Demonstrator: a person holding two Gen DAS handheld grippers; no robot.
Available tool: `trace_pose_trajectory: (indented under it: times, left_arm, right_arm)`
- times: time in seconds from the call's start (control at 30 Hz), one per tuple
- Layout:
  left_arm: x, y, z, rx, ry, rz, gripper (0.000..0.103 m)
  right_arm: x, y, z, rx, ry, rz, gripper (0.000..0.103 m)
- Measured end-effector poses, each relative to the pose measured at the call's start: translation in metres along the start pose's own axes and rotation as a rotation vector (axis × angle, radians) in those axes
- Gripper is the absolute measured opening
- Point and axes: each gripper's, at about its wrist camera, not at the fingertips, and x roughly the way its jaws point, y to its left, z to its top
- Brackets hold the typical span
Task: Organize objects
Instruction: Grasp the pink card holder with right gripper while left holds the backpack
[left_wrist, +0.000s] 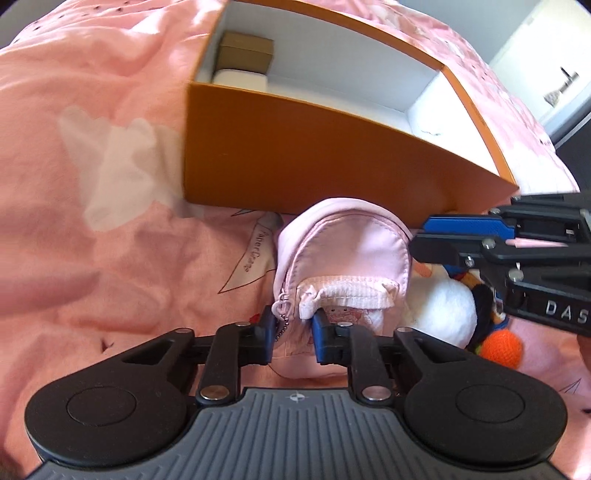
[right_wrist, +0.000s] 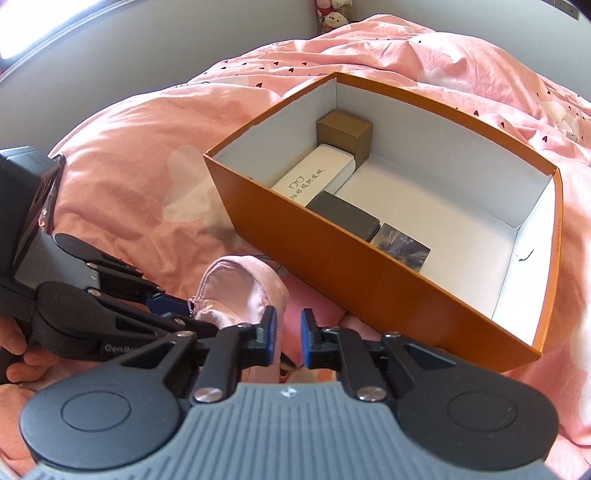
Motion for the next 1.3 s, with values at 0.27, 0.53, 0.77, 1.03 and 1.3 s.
trace_pose_trajectory:
  times: [0.27, 0.53, 0.77, 1.03, 1.3]
  left_arm:
    - [-0.032, 0.003, 0.007, 0.020, -0.022, 0.157, 0.018]
    - [-0.024, 0.020, 0.010, -0.037, -0.019, 0.202, 0.018]
    - [-0.021, 0.024, 0.011, -0.057, -0.017, 0.194, 0.018]
    - [-0.020, 0.027, 0.011, -0.066, -0.015, 0.182, 0.018]
    - [-0.024, 0.027, 0.010, -0.065, -0.023, 0.183, 0.018]
  right_arm:
    - [0.004, 0.006, -0.009, -0.110, 0.037, -0.024, 0.031]
    - [0.035, 0.036, -0.021, -0.358, 0.100, -0.050, 0.047]
    - [0.060, 0.049, -0.031, -0.536, 0.139, -0.108, 0.053]
    - [0.086, 0.054, -0.034, -0.589, 0.190, -0.107, 0.052]
    - [0.062, 0.057, -0.030, -0.555, 0.155, -0.108, 0.016]
